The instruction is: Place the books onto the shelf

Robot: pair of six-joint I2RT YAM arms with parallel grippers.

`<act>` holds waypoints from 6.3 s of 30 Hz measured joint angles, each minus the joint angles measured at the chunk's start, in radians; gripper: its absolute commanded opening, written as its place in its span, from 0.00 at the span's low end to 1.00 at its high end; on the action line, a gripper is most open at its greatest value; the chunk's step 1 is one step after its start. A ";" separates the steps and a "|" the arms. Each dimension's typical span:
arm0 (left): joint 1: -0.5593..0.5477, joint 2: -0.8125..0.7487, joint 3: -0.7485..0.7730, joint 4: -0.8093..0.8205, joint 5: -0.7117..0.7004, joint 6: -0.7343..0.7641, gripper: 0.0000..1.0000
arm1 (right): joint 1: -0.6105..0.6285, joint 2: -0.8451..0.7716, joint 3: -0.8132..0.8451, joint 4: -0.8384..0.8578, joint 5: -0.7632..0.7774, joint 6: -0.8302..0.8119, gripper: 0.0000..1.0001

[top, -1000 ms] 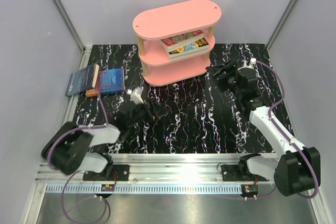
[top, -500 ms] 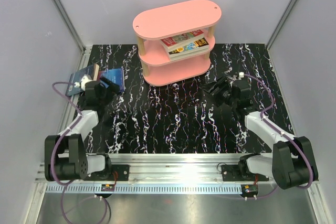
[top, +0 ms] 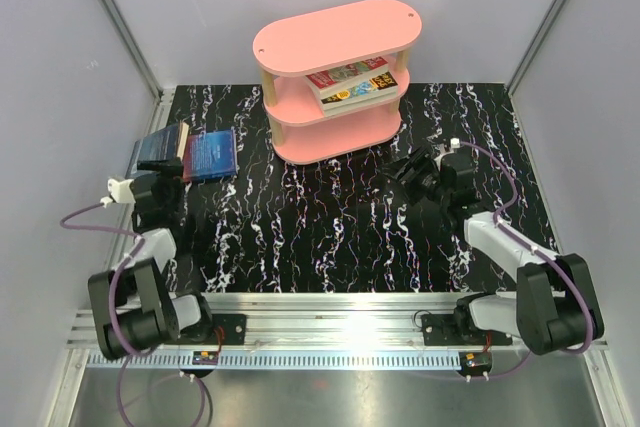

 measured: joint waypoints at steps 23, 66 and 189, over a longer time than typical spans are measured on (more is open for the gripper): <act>0.091 0.434 0.128 0.421 0.113 -0.229 0.99 | 0.000 0.148 0.000 0.024 -0.023 -0.023 0.73; 0.041 0.669 0.431 0.133 0.114 -0.138 0.00 | 0.000 0.183 0.011 -0.026 -0.021 -0.077 0.68; -1.626 -0.581 0.068 -0.201 -1.276 0.972 0.76 | 0.401 0.853 2.051 -0.636 0.586 -1.045 0.00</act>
